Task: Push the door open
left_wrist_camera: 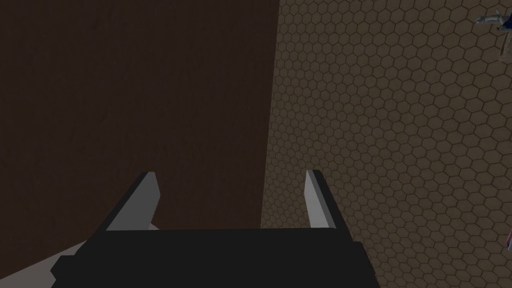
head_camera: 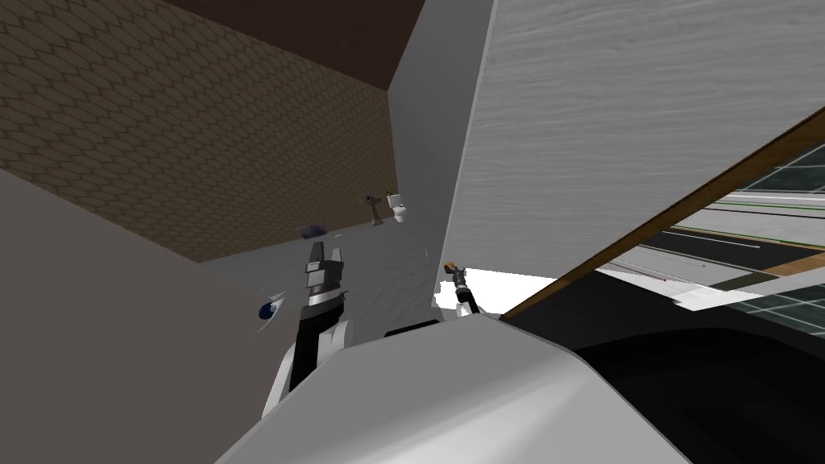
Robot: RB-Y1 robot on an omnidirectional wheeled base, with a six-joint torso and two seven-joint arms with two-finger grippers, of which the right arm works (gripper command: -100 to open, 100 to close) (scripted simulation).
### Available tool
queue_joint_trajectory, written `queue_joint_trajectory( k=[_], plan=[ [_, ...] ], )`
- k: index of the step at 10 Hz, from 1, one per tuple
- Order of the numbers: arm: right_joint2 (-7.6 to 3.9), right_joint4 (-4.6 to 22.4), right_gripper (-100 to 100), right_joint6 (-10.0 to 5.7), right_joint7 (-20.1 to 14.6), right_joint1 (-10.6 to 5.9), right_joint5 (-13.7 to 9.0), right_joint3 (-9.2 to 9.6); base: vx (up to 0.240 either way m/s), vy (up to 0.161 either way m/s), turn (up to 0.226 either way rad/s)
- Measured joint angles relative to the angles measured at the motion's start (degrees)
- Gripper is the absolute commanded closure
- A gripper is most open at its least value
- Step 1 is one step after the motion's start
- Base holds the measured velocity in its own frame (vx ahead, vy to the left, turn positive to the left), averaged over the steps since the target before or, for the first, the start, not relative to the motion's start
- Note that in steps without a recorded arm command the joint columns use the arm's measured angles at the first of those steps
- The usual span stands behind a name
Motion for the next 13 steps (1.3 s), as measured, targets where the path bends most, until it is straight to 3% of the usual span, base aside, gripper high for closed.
queue_joint_trajectory(
  k=[3,9,12,13],
  plan=[
    [-0.17,1.5,100,-0.61,0.5,-0.61,-1.1,-1.88,0.189,0.043,-0.046],
    [-0.46,2.4,100,-1.08,1.4,-0.11,-2.6,-4.43,0.157,0.033,-0.045],
    [-0.45,1.5,100,-0.59,2.4,0.41,-3.8,-6.31,0.236,0.004,-0.056],
    [-0.82,4.0,100,-1.68,2.2,-0.92,-4.2,-6.88,0.154,0.004,-0.01]
  ],
)
